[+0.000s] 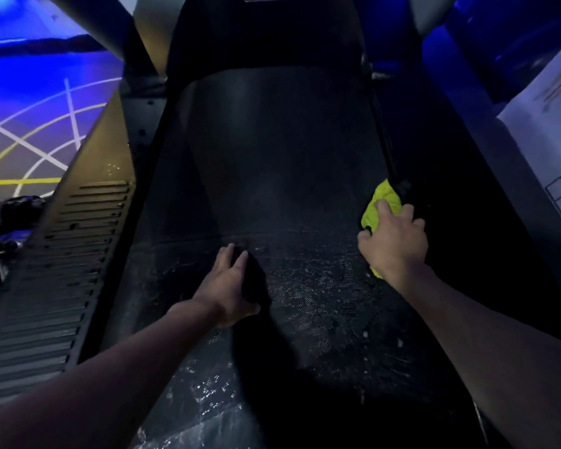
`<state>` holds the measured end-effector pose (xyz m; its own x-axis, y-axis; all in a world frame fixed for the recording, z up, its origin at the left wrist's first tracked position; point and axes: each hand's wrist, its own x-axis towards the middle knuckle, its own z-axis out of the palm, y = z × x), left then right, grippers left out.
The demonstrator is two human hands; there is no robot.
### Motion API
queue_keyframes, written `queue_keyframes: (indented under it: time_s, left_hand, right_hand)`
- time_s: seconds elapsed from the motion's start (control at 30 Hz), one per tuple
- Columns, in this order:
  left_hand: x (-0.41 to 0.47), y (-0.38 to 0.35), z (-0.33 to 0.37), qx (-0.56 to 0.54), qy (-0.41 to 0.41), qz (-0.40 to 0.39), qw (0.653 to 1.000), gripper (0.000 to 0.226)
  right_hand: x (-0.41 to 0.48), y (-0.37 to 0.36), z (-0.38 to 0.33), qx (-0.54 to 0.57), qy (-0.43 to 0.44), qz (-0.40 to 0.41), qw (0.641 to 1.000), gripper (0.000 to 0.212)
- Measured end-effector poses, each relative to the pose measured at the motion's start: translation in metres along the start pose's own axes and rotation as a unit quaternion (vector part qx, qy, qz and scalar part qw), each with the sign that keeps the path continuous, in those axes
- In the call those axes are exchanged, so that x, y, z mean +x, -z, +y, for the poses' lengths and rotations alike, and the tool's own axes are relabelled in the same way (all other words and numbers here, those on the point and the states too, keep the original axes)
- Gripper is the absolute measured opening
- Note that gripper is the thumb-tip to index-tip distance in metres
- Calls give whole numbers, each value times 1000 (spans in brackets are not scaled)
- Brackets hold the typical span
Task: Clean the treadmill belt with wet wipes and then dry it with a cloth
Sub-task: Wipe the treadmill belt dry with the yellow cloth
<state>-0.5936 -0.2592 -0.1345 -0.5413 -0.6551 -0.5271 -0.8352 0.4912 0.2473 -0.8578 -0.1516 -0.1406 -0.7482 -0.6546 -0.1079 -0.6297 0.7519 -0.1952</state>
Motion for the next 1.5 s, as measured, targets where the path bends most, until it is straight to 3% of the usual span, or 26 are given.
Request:
queue_keyframes:
  time_s: [0.2, 0.53, 0.7, 0.87, 0.93, 1.07, 1.23, 1.37, 1.5]
  left_hand:
    - [-21, -6, -22, -3, 81, 70, 994, 105]
    - [-72, -1, -99, 1, 105, 95, 990, 83]
    - [-95, -5, -123, -22, 142, 131, 981, 59]
    - [-116, -17, -143, 27, 120, 73, 990, 69]
    - [-114, -19, -140, 38, 121, 67, 990, 74]
    - [-102, -14, -118, 49, 167, 75, 982, 61]
    - [-89, -11, -101, 38, 170, 68, 982, 69]
    - [-80, -14, -77, 57, 175, 64, 981, 65]
    - [-65, -16, -44, 45, 213, 73, 973, 54]
  right_hand:
    - [-27, -14, -63, 39, 59, -18, 997, 66]
    - [-73, -51, -212, 49, 157, -61, 984, 63]
    - [-105, -70, -283, 84, 208, -73, 972, 57]
    - [-145, -84, -349, 130, 270, -83, 950, 54]
    - [-141, -86, -345, 120, 303, -68, 943, 52]
    - [-132, -82, -329, 116, 346, -65, 929, 42]
    - [-122, -75, -310, 72, 373, -68, 923, 36]
    - [-109, -71, -271, 53, 333, -56, 940, 33]
    - [-87, -57, -209, 36, 270, -50, 961, 44]
